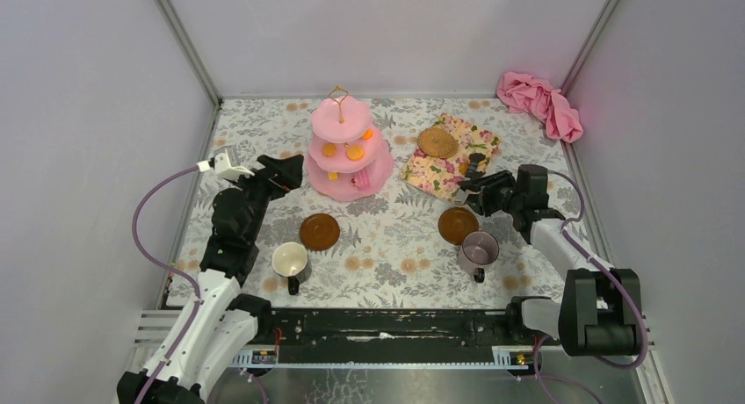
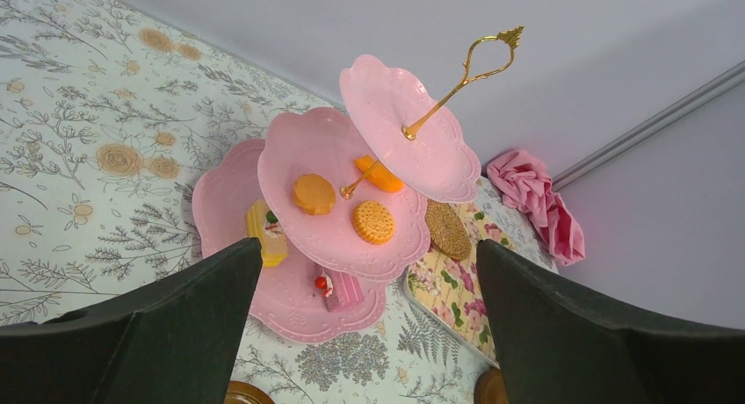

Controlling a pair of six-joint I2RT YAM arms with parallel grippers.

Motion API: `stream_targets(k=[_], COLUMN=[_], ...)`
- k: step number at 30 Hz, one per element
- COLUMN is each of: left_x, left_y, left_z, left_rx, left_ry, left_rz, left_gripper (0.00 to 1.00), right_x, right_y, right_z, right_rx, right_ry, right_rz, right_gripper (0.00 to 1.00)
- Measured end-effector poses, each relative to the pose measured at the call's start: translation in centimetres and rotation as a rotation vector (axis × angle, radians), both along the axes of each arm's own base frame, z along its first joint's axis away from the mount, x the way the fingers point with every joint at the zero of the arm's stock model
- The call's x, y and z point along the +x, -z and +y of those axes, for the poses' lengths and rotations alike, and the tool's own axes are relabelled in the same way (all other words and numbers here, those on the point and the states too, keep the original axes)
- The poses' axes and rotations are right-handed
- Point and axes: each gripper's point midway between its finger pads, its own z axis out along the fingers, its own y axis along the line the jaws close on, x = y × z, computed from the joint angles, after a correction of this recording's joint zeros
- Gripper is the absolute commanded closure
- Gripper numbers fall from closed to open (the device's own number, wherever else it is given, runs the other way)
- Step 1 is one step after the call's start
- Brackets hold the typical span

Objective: Serve the afternoon tea
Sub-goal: Move the tray with dessert, then pick up the desert from the tray.

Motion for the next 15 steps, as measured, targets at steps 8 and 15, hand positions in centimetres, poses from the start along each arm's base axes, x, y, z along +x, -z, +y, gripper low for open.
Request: stream_targets(k=[8,15], left_x=[0.0,0.2], left_y=[0.1,0.4], left_z=[0.0,-0.1], left_rx=[0.000,0.003], left_ry=[0.000,0.001], left_rz=[0.002,0.014], left_gripper=[0.00,0.00], right_x=[-0.1,0.5], right_y=[1.9,2.6], right_z=[-1.1,-1.7], right_rx=[-0.001,0.002], right_ry=[0.015,0.014], right_rz=[0.040,0.035], right_gripper=[0.58,0.59])
